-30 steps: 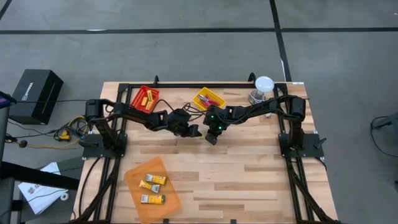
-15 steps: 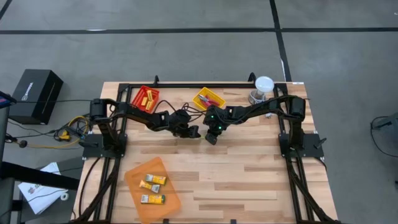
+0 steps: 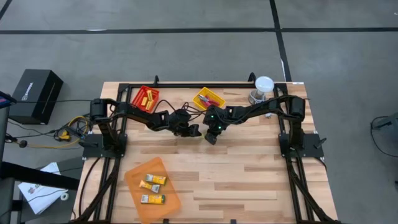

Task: Pick & Place School Supplies
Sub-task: Put the light green eraser into the red bin

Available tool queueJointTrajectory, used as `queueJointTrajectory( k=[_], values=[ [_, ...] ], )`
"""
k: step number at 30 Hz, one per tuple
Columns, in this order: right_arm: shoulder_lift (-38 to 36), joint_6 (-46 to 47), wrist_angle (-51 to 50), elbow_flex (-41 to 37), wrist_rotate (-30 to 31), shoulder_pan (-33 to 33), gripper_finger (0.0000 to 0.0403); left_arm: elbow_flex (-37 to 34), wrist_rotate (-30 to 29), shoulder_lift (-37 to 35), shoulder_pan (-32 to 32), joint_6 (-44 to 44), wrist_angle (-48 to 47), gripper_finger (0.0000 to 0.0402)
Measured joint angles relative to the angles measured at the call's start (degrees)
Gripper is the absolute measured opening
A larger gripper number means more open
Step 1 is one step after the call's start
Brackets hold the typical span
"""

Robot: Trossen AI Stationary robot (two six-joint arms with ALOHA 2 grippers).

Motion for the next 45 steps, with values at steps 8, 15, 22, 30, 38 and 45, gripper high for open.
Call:
queueJointTrajectory(
  k=[8,15,22,30,38,45],
  values=[
    [0.0,0.0,0.0,0.0,0.0,0.0,0.0000,0.2,0.3,3.7,-0.1,-2.0,4.3,0.0205],
    [0.0,0.0,0.0,0.0,-0.1,0.0,0.0000,0.2,0.3,4.5,0.0,-3.1,7.4,0.0174],
    [0.0,0.0,0.0,0.0,-0.2,0.0,0.0000,0.2,0.3,4.5,0.0,-3.0,7.5,0.0128],
    [0.0,0.0,0.0,0.0,-0.4,0.0,0.0000,0.1,0.3,4.5,0.0,-1.6,7.5,0.0027],
    [0.0,0.3,0.0,0.0,-0.5,0.0,0.0000,0.1,0.4,4.5,0.0,1.5,6.4,0.0006],
    [-0.5,3.4,0.0,0.1,-6.2,-0.5,0.0020,0.2,0.9,4.5,0.0,1.8,6.1,0.0005]
  ],
)
